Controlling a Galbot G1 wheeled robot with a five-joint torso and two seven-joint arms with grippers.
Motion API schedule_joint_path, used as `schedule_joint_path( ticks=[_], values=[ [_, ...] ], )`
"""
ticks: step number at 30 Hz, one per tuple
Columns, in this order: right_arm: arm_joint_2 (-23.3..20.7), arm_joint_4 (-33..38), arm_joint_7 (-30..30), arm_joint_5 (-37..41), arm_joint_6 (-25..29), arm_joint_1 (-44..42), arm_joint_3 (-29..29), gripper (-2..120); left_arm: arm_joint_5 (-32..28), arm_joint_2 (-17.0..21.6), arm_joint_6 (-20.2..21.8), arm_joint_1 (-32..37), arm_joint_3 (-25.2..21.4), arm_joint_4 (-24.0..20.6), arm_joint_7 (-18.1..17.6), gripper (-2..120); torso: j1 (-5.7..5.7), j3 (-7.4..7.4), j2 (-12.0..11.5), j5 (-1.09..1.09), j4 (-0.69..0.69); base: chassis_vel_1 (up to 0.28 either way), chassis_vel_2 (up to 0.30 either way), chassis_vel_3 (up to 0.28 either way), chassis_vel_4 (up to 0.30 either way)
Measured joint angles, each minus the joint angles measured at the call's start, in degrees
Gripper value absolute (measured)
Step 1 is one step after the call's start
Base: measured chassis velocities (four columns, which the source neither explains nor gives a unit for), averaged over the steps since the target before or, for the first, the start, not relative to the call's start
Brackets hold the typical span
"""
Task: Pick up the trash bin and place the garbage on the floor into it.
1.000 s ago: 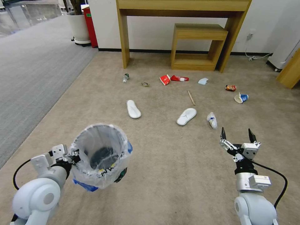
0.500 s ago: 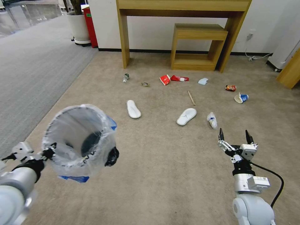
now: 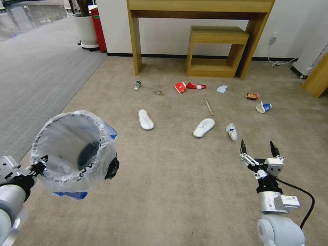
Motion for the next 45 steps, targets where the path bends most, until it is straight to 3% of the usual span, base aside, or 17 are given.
schedule_joint_path(
  ticks=[16, 45],
  values=[
    [0.46, 0.29, -0.32, -0.28, 0.13, 0.21, -0.02, 100, -0.83, 1.32, -0.03, -0.28, -2.14, 1.67, 0.68, 0, 0.01, 0.01, 0.0, -0.01, -0.01, -0.204, 0.201, 0.196, -0.197],
    [1.45, 0.03, -0.27, -1.64, 0.49, -0.04, -0.05, 100, 0.78, 0.54, -0.01, 0.54, 0.67, 4.03, 1.23, 0, 0.01, 0.01, 0.0, 0.01, 0.0, -0.245, 0.245, 0.245, -0.249]
  ],
)
